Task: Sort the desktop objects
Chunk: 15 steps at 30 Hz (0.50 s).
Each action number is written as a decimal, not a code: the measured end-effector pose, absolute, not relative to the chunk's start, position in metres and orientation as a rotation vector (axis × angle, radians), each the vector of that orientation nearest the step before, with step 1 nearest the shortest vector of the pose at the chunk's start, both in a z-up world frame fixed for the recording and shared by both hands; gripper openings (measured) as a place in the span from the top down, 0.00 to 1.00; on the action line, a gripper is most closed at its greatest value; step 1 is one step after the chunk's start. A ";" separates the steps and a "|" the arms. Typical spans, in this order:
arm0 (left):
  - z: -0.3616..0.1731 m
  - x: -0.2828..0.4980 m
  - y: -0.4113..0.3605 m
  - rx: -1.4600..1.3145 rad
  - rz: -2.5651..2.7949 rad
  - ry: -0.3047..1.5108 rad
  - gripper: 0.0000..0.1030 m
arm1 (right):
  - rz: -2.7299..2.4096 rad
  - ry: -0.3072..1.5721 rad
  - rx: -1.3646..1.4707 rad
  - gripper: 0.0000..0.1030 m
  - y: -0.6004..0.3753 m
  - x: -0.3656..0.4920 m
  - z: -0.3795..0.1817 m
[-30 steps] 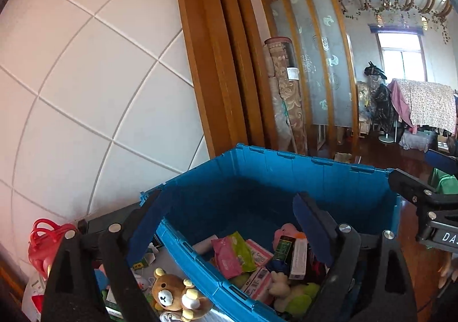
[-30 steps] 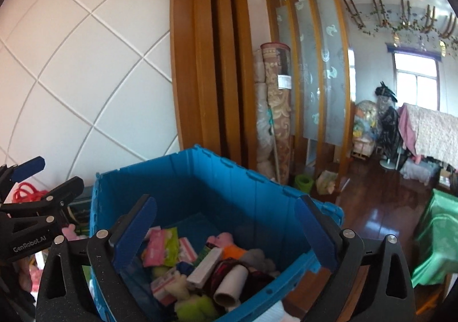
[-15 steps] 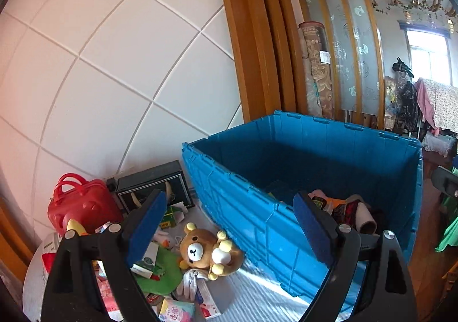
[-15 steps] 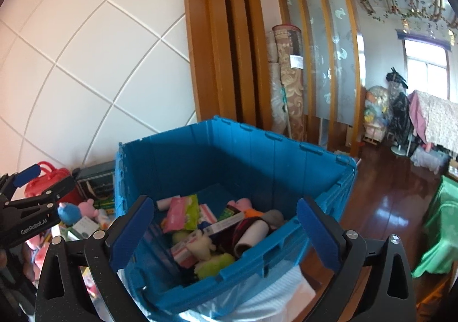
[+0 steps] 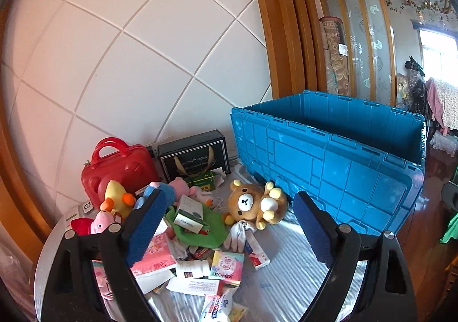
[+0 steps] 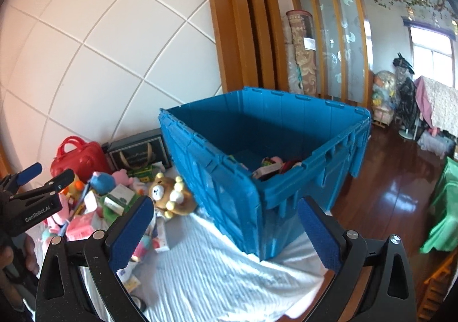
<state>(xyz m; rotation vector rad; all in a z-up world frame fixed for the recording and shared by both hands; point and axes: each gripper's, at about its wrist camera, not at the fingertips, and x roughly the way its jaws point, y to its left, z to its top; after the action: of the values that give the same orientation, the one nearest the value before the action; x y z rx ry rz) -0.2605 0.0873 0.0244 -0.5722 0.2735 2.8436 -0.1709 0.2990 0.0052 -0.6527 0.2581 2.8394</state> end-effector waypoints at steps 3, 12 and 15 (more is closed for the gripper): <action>0.024 -0.248 0.071 -0.558 2.840 0.265 0.10 | 2.829 0.261 -0.658 0.01 0.280 -0.154 0.005; 0.029 -0.197 0.062 -0.453 2.798 0.305 0.05 | 2.802 0.218 -0.637 0.01 0.260 -0.115 0.012; 0.030 -0.180 0.061 -0.418 2.821 0.313 0.05 | 2.816 0.206 -0.640 0.01 0.261 -0.108 0.011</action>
<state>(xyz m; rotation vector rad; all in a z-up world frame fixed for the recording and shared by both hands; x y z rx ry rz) -0.1798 0.0615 0.0304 -0.4180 0.3129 2.8208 -0.1084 0.2607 0.0114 -0.6404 0.2065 2.8163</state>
